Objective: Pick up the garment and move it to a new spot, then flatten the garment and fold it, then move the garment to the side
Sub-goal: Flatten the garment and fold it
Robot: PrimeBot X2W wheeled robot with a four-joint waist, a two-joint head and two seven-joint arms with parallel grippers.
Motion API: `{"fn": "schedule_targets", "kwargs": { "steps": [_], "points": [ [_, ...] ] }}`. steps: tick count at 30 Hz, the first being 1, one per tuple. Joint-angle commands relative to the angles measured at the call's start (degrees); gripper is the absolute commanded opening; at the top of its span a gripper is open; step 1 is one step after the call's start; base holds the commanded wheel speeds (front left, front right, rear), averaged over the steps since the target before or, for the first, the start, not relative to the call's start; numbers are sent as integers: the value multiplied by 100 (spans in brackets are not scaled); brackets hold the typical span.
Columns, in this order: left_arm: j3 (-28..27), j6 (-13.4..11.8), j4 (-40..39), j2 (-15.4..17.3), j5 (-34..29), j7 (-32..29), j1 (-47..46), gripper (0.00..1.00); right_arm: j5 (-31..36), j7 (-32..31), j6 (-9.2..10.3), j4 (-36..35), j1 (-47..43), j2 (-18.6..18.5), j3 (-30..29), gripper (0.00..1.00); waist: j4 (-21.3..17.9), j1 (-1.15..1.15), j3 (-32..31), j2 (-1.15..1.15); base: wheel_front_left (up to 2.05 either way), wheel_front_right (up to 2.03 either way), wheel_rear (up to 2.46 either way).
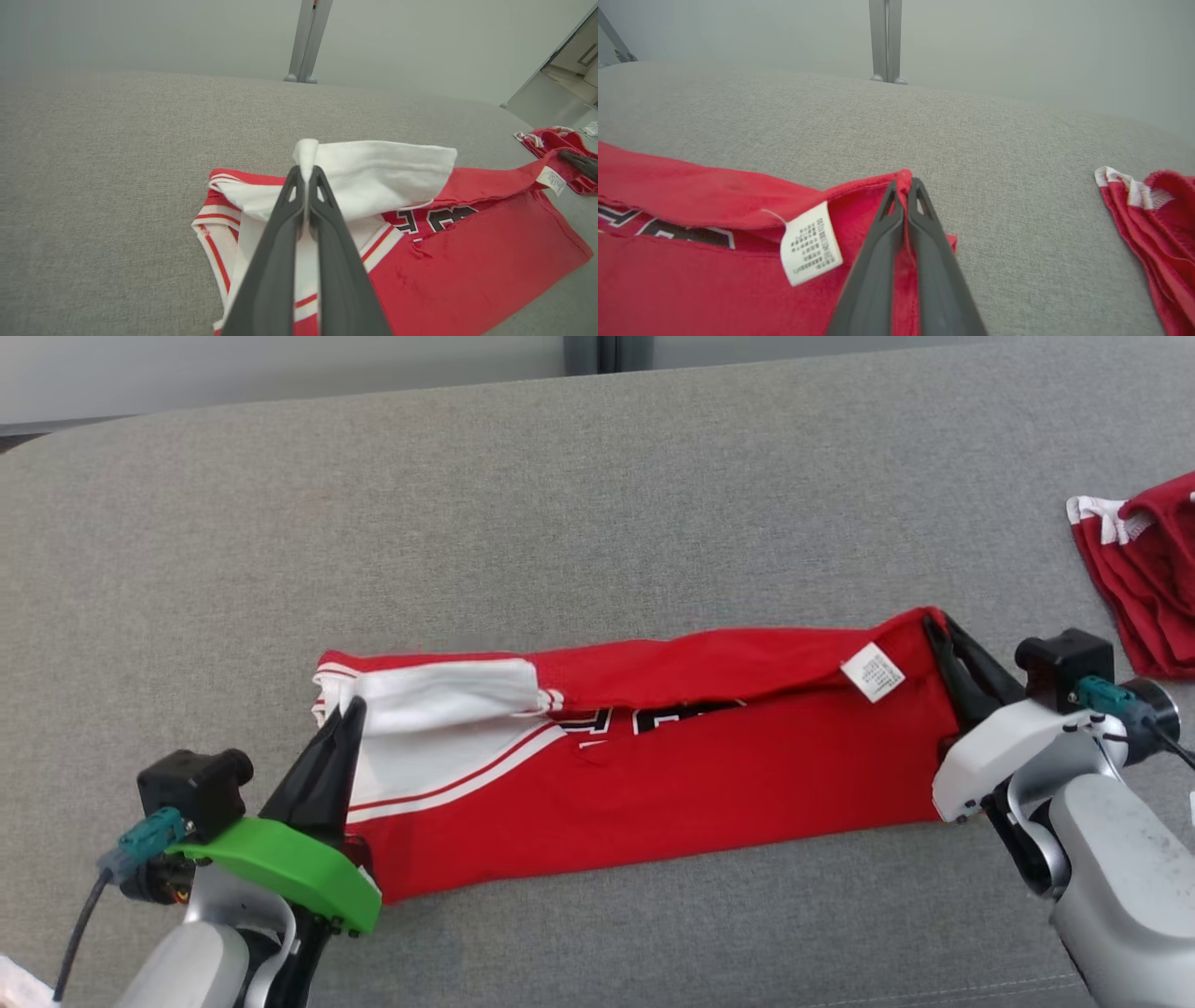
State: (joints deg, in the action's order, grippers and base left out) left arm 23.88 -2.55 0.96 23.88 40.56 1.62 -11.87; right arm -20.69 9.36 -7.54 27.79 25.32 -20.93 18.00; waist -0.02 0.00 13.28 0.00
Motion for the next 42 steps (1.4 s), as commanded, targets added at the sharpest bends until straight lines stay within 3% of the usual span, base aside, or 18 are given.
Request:
{"fn": "schedule_targets", "kwargs": {
  "steps": [1,13,14,15,16,17,26,33,42],
  "points": [
    [15,-28,70,-63,-4,56,153,0,94,-75,11,-168,-217,47,-129,0,53,0,-68,0,0,0,0],
    [119,-15,865,-399,124,443,472,0,590,-584,11,-1044,-1216,520,-911,0,46,0,-259,0,0,0,0],
    [126,-17,922,-419,121,477,478,15,609,-595,11,-1065,-1249,534,-935,0,44,0,-275,0,0,0,0],
    [129,-21,1004,-436,105,529,492,54,653,-594,11,-1083,-1298,554,-967,18,42,0,-306,0,0,0,0],
    [133,-30,1055,-449,85,581,514,100,688,-584,11,-1096,-1343,579,-1010,46,41,0,-327,0,0,0,0],
    [123,-53,1107,-474,76,646,552,100,715,-545,11,-1107,-1395,634,-1082,100,39,0,-354,0,0,0,0],
    [-176,-531,937,-574,-185,1235,934,100,869,-309,11,-1233,-1946,992,-1953,100,117,0,-604,0,0,0,0],
    [-316,-913,765,-804,-612,1344,883,100,1026,-678,11,-1365,-2130,1144,-2409,100,187,0,-721,0,0,0,0],
    [-383,-968,832,-1053,-928,1358,665,100,969,-1621,11,-607,-1477,1019,-2243,100,386,0,-638,0,0,0,0]
  ]
}}
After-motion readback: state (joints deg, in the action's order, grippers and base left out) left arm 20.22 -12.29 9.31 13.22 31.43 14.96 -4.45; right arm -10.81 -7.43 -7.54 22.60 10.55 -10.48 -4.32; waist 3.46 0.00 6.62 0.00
